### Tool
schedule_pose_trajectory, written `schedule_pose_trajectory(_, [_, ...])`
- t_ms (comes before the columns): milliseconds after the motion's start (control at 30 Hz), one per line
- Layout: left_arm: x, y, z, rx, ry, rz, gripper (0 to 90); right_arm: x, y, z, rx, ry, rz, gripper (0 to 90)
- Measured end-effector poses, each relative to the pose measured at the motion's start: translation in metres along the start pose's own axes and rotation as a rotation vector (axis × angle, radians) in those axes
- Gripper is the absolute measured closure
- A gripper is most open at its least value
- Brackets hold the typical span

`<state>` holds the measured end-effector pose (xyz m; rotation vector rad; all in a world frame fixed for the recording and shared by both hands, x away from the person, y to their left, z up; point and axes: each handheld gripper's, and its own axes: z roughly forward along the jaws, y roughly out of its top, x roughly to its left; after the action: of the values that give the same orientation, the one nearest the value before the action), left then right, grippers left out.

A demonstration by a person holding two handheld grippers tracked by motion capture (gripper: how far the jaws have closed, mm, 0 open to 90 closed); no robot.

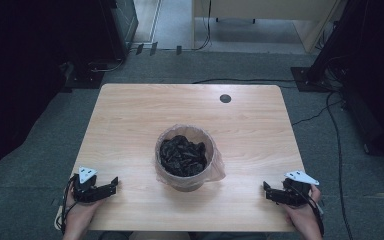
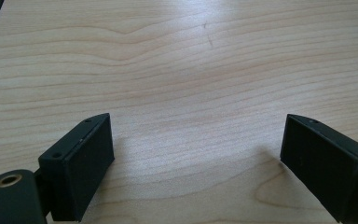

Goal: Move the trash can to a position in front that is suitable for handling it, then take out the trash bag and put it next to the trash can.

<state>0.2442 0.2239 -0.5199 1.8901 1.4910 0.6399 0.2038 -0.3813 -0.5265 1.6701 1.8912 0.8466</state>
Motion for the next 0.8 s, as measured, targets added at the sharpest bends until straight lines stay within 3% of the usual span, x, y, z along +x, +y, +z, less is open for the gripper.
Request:
schedule_pose_trajectory(67, [0.0,0.0,0.0,0.004,0.003,0.01,9.4,0.003,-0.001,0.0,0.0,-0.012,-0.024,1.6])
schedule_pose_trajectory(367, [-0.002,0.0,0.0,0.004,0.028,0.007,9.5,0.003,-0.002,0.0,0.0,-0.01,-0.024,1.6])
schedule_pose_trajectory(400, [-0.003,0.0,-0.001,-0.004,0.043,0.008,9.9,0.003,-0.002,0.0,0.0,-0.01,-0.024,1.6])
schedule_pose_trajectory(467, [-0.005,-0.001,-0.002,-0.042,0.035,0.002,9.9,0.003,-0.002,0.0,0.0,-0.009,-0.024,1.6])
schedule_pose_trajectory(533, [-0.009,0.0,-0.002,-0.043,0.024,0.001,10.0,0.003,-0.002,0.0,0.0,-0.009,-0.024,1.6])
schedule_pose_trajectory(800, [-0.055,0.006,0.005,-0.018,-0.08,0.053,10.1,0.003,-0.001,0.0,0.0,-0.012,-0.022,1.5])
